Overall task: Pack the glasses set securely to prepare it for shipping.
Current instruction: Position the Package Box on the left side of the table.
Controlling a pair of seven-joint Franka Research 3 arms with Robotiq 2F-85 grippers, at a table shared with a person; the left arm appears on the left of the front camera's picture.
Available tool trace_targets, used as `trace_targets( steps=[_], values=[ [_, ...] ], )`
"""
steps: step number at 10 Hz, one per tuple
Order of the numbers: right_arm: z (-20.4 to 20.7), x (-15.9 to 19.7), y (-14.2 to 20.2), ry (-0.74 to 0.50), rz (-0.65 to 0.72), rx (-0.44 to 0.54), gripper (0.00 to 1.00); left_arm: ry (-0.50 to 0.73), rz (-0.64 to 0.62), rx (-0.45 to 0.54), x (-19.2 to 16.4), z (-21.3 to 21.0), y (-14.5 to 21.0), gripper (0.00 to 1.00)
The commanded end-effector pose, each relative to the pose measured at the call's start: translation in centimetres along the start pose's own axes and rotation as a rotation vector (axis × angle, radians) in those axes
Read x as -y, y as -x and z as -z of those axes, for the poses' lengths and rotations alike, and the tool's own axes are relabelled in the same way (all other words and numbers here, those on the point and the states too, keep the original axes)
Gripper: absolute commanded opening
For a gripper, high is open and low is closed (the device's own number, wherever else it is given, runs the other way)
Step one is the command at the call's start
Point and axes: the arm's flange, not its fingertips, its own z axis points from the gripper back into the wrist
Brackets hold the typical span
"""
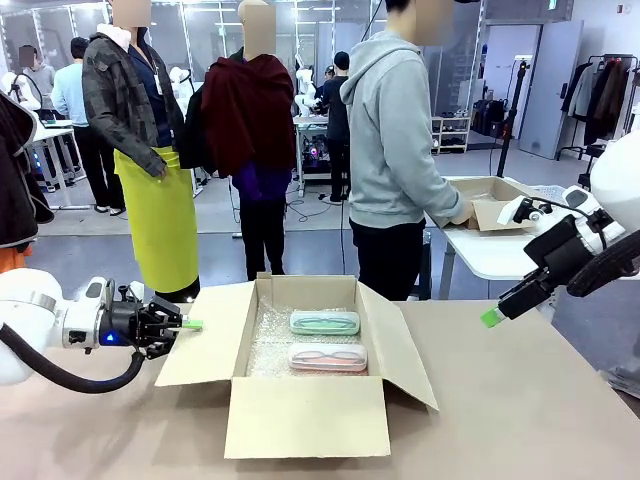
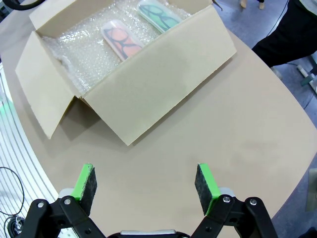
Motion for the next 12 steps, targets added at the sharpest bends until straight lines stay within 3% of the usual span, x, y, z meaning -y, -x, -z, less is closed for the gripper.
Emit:
trace_targets(
  steps=[1,3,4,10,12],
  values=[
    [0.1,-0.3,-0.2,-0.002,0.022,-0.001,1.00,0.029,0.004,-0.003,1.5,-0.3,0.8,0.00],
    [0.1,-0.3,-0.2,-0.002,0.022,-0.001,1.00,-0.009,0.027,-0.067,1.6,0.6,1.5,0.00],
    [0.1,-0.3,-0.2,-0.002,0.022,-0.001,1.00,0.010,0.018,-0.003,1.3,-0.1,0.1,0.00],
    [0.1,-0.3,-0.2,-0.002,0.022,-0.001,1.00,0.005,0.022,-0.013,1.4,0.1,0.2,0.04],
    [0.1,-0.3,-0.2,-0.002,0.022,-0.001,1.00,-0.040,-0.010,-0.089,0.2,-4.2,-0.7,0.03]
  ],
)
